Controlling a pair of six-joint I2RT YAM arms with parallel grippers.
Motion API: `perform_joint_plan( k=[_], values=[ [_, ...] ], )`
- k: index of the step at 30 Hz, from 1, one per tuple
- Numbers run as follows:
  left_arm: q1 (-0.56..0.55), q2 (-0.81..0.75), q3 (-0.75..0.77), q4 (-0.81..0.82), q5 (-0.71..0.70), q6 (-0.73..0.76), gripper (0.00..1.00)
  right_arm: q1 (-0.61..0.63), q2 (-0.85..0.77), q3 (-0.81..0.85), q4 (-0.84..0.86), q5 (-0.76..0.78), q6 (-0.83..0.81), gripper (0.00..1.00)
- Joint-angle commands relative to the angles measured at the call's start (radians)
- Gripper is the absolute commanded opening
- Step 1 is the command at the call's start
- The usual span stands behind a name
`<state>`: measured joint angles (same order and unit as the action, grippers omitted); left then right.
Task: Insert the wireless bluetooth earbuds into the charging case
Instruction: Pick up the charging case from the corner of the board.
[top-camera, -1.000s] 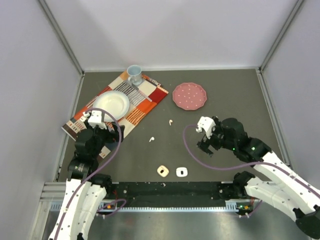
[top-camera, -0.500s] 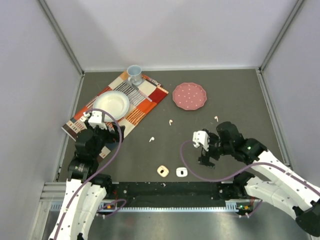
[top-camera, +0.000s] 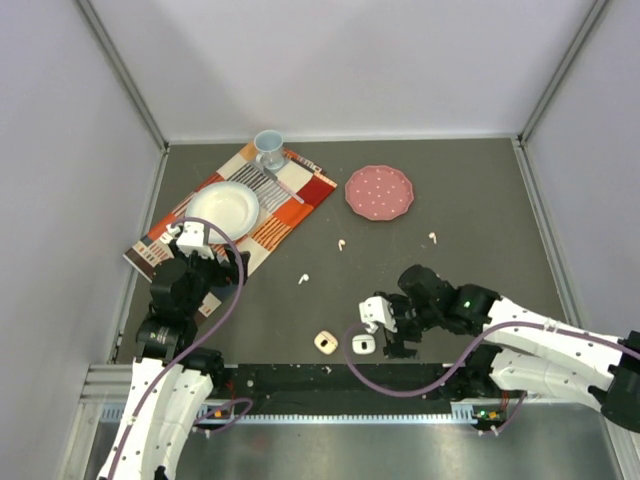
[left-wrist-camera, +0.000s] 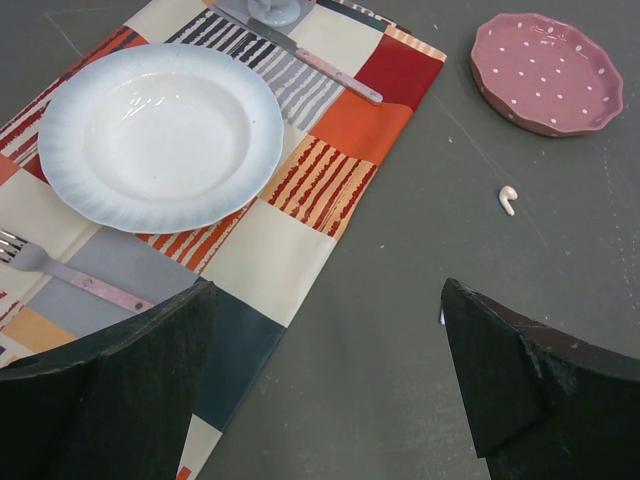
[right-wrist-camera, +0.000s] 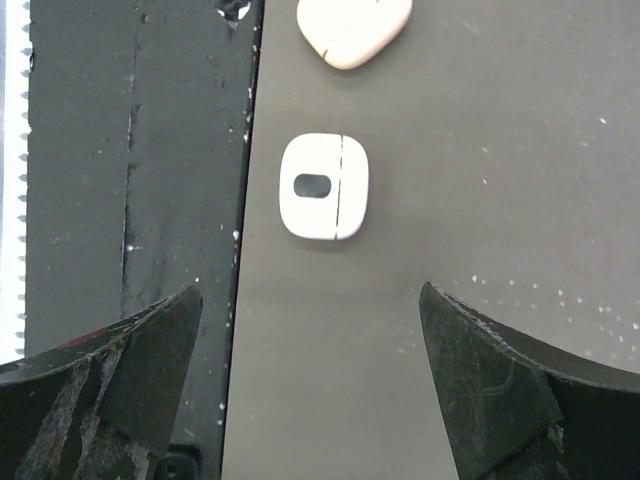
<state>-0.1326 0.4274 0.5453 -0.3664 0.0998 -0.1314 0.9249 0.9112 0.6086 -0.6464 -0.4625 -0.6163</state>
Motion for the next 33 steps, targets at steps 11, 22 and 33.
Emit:
perform_joint_plan(
  k=[11,22,33],
  values=[
    [0.001,-0.004,-0.013,0.049,-0.011,0.001,0.99,0.129,0.142,-0.112,0.459,0.174,0.093,0.76],
    [-0.001,-0.004,-0.013,0.047,-0.021,0.001,0.99,0.147,0.216,-0.063,0.387,0.12,0.066,0.74],
    [0.001,-0.003,-0.011,0.049,-0.018,0.001,0.99,0.164,0.276,-0.038,0.378,0.159,0.053,0.72]
  ],
)
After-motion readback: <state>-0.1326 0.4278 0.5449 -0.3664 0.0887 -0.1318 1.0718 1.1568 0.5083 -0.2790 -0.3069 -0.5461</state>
